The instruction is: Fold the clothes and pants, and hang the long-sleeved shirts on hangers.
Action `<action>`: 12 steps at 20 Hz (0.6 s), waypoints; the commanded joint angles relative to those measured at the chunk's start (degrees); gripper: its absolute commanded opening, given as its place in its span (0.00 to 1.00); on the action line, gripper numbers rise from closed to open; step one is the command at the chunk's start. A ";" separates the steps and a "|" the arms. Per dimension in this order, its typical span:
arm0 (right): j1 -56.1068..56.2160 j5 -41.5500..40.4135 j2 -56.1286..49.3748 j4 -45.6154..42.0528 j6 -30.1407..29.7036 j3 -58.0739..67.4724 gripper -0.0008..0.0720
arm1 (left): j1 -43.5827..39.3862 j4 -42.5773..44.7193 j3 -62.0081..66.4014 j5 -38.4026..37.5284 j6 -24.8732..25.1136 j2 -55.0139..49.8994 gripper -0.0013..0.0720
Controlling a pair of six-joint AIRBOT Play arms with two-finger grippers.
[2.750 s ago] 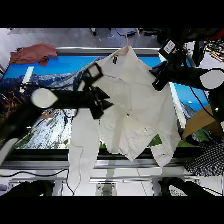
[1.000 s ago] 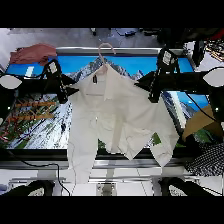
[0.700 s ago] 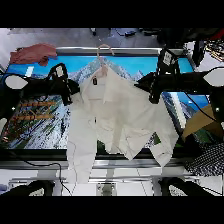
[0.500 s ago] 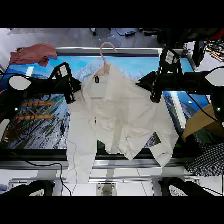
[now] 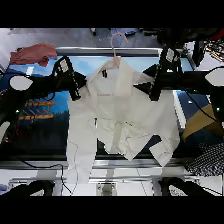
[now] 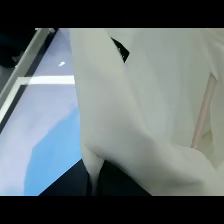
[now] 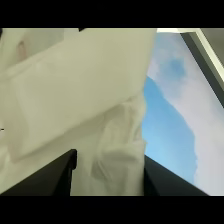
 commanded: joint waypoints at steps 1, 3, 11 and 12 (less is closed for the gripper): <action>-0.02 -0.35 -0.44 -0.20 -0.57 0.00 0.60 | -0.28 -0.87 0.15 1.01 0.33 1.60 0.08; 0.00 -0.39 -0.48 -0.15 -0.74 0.00 0.60 | -1.09 -0.87 0.15 1.05 1.97 1.90 0.08; 0.02 -2.67 -0.46 -16.96 14.19 6.75 0.60 | -4.63 8.63 0.15 11.98 5.75 0.98 0.08; 0.04 -0.39 -0.46 -18.91 17.73 9.38 0.60 | -4.70 8.61 0.15 11.98 5.77 0.63 0.08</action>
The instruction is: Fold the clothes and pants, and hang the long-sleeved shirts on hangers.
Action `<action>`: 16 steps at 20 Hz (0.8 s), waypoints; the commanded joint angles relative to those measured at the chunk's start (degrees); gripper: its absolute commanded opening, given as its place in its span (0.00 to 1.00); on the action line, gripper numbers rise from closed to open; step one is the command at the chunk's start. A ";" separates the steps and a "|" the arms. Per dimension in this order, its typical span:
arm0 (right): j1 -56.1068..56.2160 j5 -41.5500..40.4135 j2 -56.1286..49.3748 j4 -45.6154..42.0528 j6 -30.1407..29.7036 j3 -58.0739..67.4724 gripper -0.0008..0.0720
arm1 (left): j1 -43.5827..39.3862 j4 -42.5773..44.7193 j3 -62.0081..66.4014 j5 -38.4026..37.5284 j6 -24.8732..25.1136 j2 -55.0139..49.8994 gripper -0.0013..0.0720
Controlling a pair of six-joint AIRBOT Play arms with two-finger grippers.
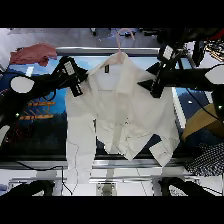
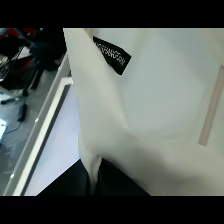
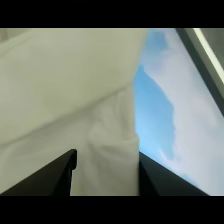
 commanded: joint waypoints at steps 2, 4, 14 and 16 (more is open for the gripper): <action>0.02 7.80 -0.04 -10.23 14.86 9.27 0.60 | -0.87 3.08 0.04 2.38 1.11 -1.14 0.08; 0.02 13.57 -0.04 -12.39 21.66 12.46 0.60 | -1.42 3.08 0.04 3.78 1.14 -1.31 0.08; 7.61 10.60 -4.50 -22.47 31.50 13.03 0.57 | -3.85 3.06 0.04 6.08 1.11 -1.29 0.08; 7.63 9.86 -4.50 -23.93 22.53 13.03 0.57 | -3.85 3.04 0.04 6.08 1.11 -1.29 0.08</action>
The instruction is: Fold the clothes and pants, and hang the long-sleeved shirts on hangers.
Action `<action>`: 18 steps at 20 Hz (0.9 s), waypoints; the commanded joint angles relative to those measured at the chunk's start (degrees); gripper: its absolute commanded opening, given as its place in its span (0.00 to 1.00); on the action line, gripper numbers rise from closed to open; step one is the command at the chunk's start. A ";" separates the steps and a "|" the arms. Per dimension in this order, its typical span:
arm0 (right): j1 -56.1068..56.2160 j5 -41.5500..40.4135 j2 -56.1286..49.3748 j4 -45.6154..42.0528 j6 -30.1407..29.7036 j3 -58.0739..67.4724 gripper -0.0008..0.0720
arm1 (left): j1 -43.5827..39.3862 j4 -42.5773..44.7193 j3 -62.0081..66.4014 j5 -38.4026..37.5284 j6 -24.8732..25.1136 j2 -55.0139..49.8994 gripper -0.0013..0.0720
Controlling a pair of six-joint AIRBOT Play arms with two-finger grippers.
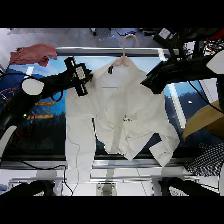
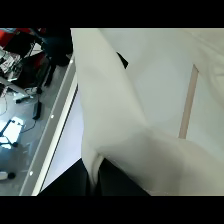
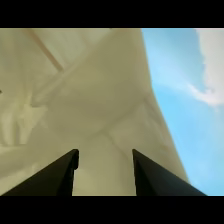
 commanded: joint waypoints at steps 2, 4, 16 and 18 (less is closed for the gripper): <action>1.16 -3.41 -0.55 -4.35 -15.04 0.15 0.57 | -0.20 0.02 0.04 0.37 0.02 -0.02 0.08; 1.16 -7.74 -0.55 -4.33 -15.37 0.13 0.57 | -0.20 -0.11 0.04 0.37 0.02 -0.02 0.08; 1.14 -12.04 -7.56 -3.39 -18.21 0.15 0.54 | -0.22 -2.12 0.04 0.35 0.02 -0.02 0.08; 1.14 -12.04 -7.54 -1.99 -20.28 0.15 0.18 | -0.22 -2.12 0.04 0.37 0.02 -0.02 0.08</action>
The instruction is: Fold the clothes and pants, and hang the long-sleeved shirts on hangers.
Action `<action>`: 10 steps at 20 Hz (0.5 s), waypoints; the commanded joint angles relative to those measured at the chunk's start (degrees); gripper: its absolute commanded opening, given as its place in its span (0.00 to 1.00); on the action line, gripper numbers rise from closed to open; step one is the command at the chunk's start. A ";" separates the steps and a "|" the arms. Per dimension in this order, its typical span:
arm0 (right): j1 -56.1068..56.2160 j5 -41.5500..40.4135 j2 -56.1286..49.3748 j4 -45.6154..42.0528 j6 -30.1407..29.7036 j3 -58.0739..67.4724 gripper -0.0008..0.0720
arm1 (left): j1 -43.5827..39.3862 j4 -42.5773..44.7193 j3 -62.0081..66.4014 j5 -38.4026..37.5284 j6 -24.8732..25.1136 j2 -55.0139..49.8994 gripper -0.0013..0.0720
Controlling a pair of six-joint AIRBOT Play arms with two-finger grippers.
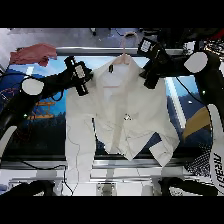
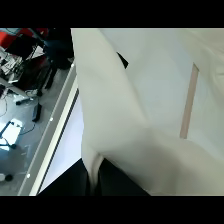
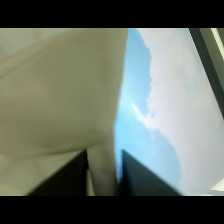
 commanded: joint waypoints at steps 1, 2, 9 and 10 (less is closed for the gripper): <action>0.09 -0.59 -0.59 1.88 -1.95 0.09 0.09 | -0.04 -0.28 0.04 0.31 -0.15 -0.02 0.08; 0.09 -0.44 -0.59 2.25 -1.86 0.13 0.09 | -0.04 -0.28 0.04 0.31 -0.15 -0.02 0.08; 0.07 -0.48 -0.48 2.97 -1.25 0.13 0.08 | -0.04 -0.37 0.04 0.31 -0.15 0.15 0.63; 0.07 -0.76 -0.50 2.80 -1.09 0.13 0.08 | -0.04 -1.64 0.04 0.31 -0.15 0.44 0.63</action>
